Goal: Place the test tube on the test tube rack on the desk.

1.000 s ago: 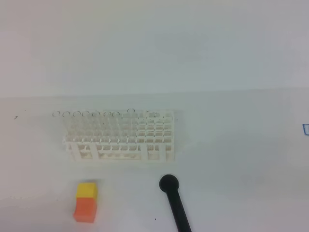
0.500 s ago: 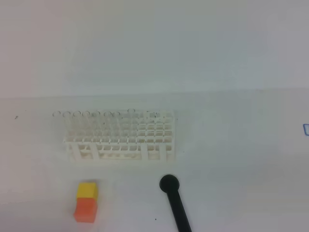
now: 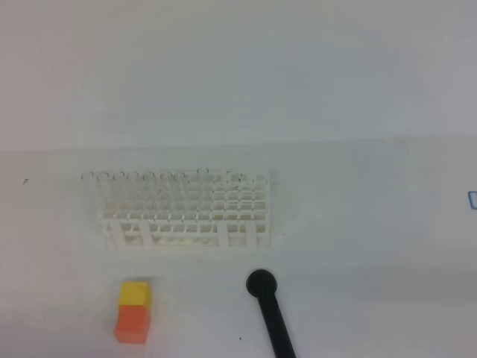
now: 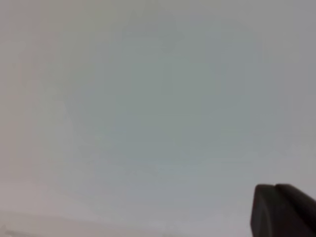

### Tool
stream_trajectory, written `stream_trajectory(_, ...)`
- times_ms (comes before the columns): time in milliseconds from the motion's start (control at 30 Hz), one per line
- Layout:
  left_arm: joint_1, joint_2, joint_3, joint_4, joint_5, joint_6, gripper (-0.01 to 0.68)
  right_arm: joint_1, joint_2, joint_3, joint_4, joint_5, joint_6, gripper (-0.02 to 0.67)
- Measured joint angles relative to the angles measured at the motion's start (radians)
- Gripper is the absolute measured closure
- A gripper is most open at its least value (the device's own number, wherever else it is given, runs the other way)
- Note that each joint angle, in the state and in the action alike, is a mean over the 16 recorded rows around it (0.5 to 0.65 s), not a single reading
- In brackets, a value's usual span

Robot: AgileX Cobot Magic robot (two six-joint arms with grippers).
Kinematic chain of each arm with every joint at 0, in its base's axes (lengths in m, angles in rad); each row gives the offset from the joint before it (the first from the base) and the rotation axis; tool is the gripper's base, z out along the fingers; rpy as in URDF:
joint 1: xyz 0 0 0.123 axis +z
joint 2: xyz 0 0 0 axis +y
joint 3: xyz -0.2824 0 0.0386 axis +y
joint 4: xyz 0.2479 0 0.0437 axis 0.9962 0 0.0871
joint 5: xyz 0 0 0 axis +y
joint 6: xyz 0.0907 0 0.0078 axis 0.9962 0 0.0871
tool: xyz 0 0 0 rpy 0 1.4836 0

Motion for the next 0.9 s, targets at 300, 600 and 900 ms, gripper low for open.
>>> stream_trajectory(300,0.0,0.0,0.0,0.0,0.0,0.0,0.674,-0.041,-0.063,0.078,-0.124,0.211,0.31,0.65)
stream_trajectory(600,0.0,0.0,0.0,0.0,0.0,0.0,0.674,-0.053,-0.098,0.114,-0.213,0.408,0.446,0.65)
stream_trajectory(900,0.0,0.0,0.0,0.0,0.0,0.0,0.674,-0.055,-0.101,0.11,-0.233,0.459,0.475,0.65)
